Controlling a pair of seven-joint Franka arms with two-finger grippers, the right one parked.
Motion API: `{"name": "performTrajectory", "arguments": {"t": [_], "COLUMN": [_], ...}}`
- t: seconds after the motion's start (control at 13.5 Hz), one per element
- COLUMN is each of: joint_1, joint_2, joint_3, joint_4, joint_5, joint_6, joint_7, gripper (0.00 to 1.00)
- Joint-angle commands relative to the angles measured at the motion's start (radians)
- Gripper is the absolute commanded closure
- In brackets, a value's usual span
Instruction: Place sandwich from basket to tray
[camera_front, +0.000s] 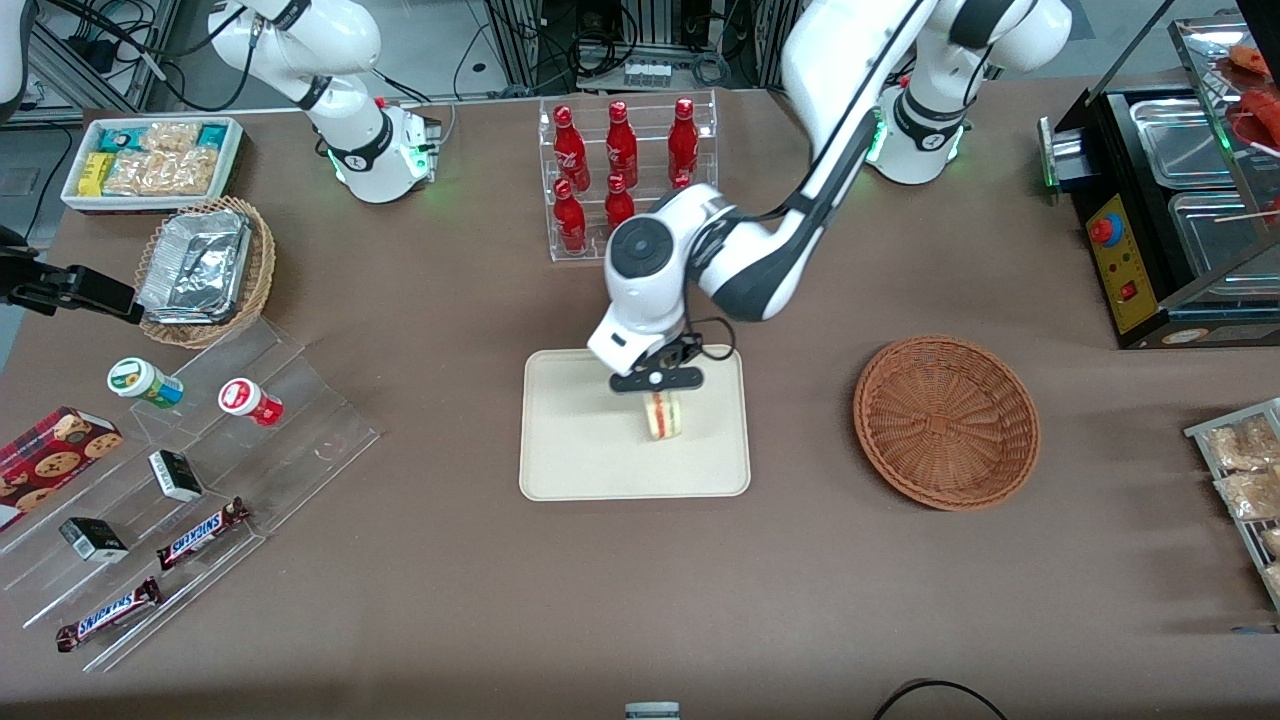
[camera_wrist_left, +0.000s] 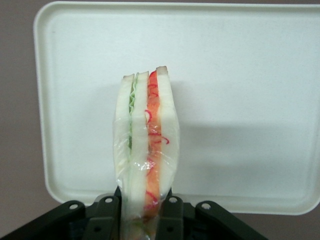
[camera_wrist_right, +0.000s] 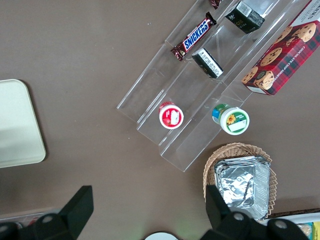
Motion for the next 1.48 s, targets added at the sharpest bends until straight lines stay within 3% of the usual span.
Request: {"name": "performTrajectory", "arguments": {"t": [0.0,0.3,0.37,0.52,0.81,1.11,1.41], "joint_1": [-0.044,-0.048,-0.043,-0.043,-0.035,-0.032,-0.034], "joint_2": [0.08,0.116,0.117,0.117,0.079,-0.083,-0.25], "joint_3": [0.015,0.015,0.015,0.015,0.022,0.052,0.19], "joint_4": [0.092,0.092,0.092,0.091,0.091,0.078,0.077], "joint_5": [0.035,0.059,0.055,0.059,0.046,0.026,-0.059], "joint_6": [0.005,0.088,0.089,0.089,0.071,-0.163,-0.389], "joint_7": [-0.008,-0.012,-0.004,0.002,-0.021,-0.058,-0.067], "gripper": [0.71,0.69,0.6,0.04,0.01,0.01,0.01]}}
